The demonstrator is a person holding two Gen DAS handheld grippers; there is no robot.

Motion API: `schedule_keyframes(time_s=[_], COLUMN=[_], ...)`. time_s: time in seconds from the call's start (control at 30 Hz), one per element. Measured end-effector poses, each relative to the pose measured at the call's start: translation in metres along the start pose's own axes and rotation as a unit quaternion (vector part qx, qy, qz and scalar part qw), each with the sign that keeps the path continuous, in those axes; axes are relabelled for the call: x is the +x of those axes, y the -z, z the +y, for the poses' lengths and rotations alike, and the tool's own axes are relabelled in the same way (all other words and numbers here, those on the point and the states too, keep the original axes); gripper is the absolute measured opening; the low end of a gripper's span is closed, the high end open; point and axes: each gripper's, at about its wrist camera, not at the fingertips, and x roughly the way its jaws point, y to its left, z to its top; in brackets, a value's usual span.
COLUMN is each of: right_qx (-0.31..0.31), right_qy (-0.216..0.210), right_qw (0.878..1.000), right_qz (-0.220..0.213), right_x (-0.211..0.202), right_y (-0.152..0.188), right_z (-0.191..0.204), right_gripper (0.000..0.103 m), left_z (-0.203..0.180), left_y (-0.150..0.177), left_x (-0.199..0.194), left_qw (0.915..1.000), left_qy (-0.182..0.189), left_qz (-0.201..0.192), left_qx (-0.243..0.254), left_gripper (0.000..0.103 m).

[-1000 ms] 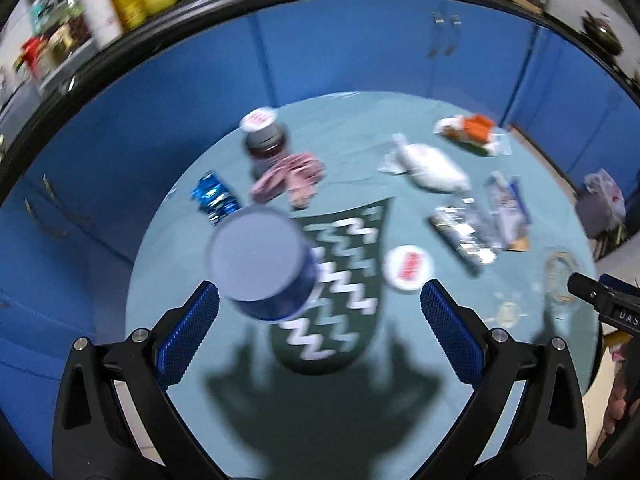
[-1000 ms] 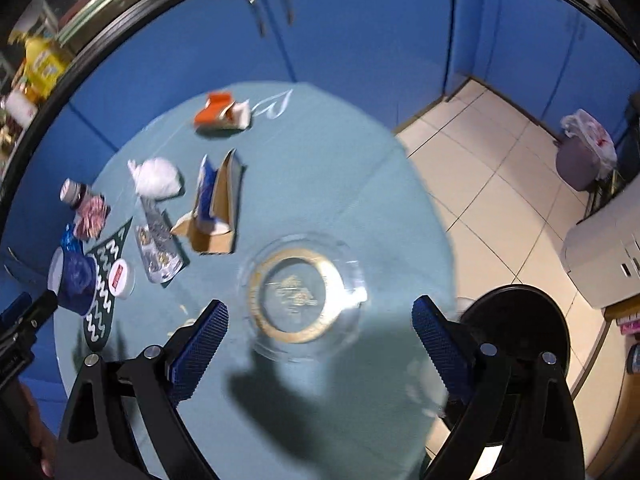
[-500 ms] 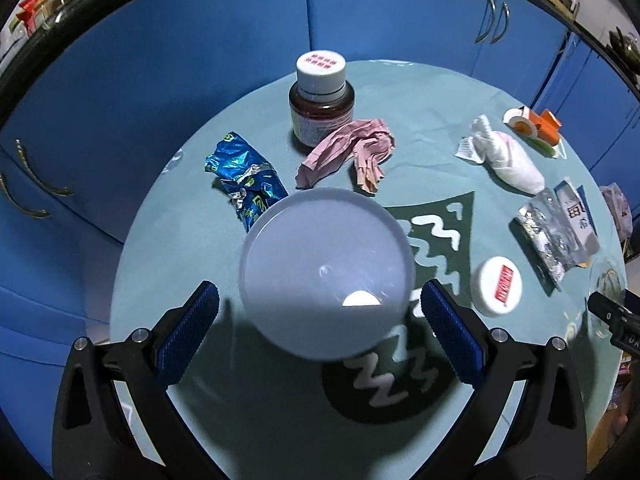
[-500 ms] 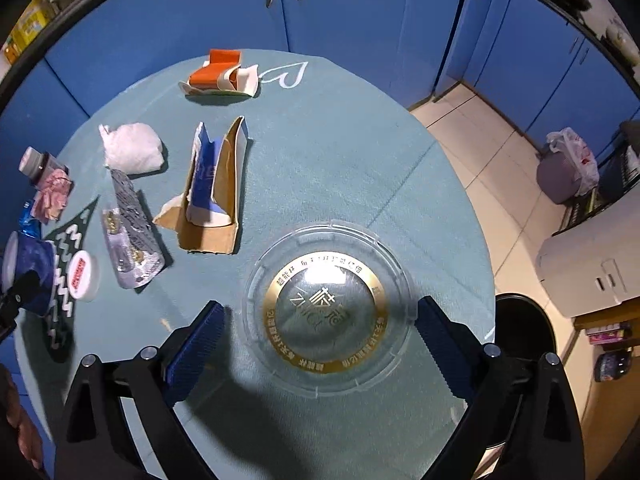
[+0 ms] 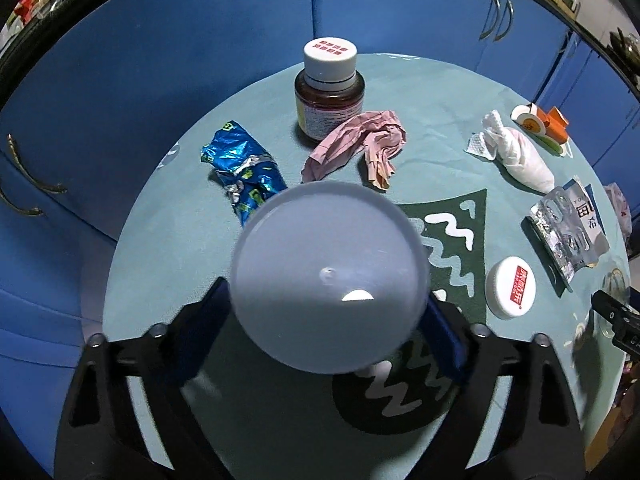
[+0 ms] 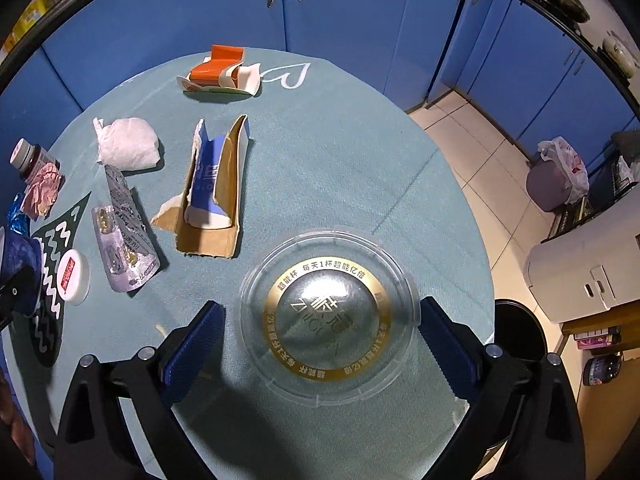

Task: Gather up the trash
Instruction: 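Grasp the white round lid with the left gripper while the right grasps the clear lid, then carry both lids in the grippers over the black trash bin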

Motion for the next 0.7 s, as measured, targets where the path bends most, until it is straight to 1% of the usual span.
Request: schedule_keyframes(time_s=[0.03, 0.23, 0.43, 0.57, 0.7], right_qx=[-0.004, -0.015, -0.01, -0.002, 0.005], right_qy=[0.001, -0.01, -0.015, -0.017, -0.015], right_qw=[1.0, 1.0, 1.0, 0.999, 0.999], right_qz=[-0.003, -0.001, -0.016, -0.029, -0.039], right_x=[-0.002, -0.009, -0.027, -0.041, -0.051], right_y=[0.001, 0.007, 0.009, 0.01, 0.014], right_z=[0.002, 0.006, 0.0, -0.008, -0.022], right_gripper=[0.087, 0.086, 0.086, 0.086, 0.086], left_z=[0.002, -0.002, -0.012, -0.033, -0.055], left_y=[0.005, 0.012, 0.015, 0.01, 0.014], left_x=[-0.006, -0.018, -0.039, -0.049, -0.065], left_qw=[1.0, 0.9999, 0.9994, 0.9985, 0.9966], left_qy=[0.0, -0.004, 0.002, 0.012, 0.022], left_qz=[0.0, -0.011, -0.029, -0.042, -0.057], left_qx=[0.002, 0.004, 0.016, 0.032, 0.056], left_gripper=[0.078, 0.078, 0.078, 0.078, 0.078])
